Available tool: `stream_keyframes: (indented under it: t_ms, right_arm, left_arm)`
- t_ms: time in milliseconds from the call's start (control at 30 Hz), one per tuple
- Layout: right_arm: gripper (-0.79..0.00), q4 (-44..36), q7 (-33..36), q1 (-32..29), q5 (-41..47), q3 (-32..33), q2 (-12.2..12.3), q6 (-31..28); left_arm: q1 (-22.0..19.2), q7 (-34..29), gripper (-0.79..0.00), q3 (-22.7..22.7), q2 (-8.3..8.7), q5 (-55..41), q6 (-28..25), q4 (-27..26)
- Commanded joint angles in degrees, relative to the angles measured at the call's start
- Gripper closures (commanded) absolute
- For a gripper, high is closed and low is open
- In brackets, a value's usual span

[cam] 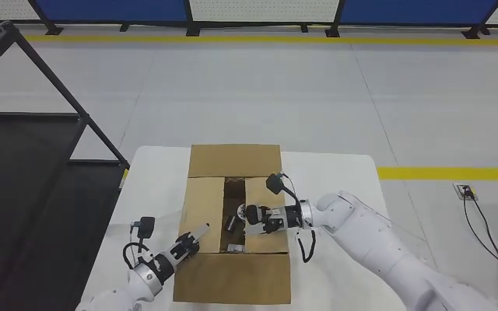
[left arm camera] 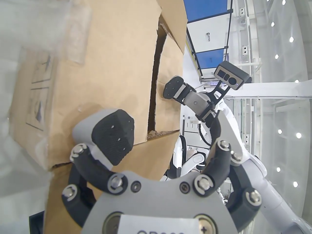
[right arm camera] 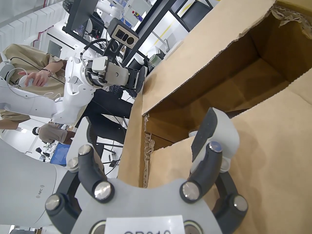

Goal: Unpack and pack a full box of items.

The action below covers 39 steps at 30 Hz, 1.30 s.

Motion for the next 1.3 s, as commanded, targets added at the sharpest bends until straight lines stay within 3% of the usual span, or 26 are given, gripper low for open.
stream_keyframes:
  t_ms: [0, 433, 600, 767, 1033, 1267]
  right_arm:
    - [-0.785, 0.07, 0.0, 0.11, -0.04, -0.03, -0.13, 0.0]
    - [-0.785, -5.28, 0.01, -0.67, 1.97, 1.64, 1.34, 0.0]
    - [-0.785, -9.33, 0.01, -1.9, 2.45, 4.77, 2.9, 0.0]
    - [-0.785, -12.26, 0.0, -3.89, 2.05, 9.57, 4.46, 0.0]
    - [-0.785, -12.48, 0.0, -5.88, 1.2, 16.28, 5.1, 0.0]
    - [-0.785, -7.74, -0.8, -5.46, 0.5, 21.98, 3.86, 0.0]
  left_arm:
    - [-0.11, -0.19, -0.785, 0.13, 0.07, 0.22, 0.35, 0.04]
    - [-1.41, 0.57, -0.785, 1.72, 0.41, 3.13, 3.37, -0.33]
    - [-2.11, 0.75, -0.785, 2.63, 0.47, 3.69, 4.71, -1.02]
    - [-1.15, 1.59, -0.785, 1.65, 0.55, 1.66, 2.72, -2.93]
    - [4.18, 0.97, -0.785, -6.0, 0.89, -8.19, -2.41, -8.9]
    - [10.65, 0.43, -0.785, -16.38, 1.13, -17.26, -8.85, -11.19]
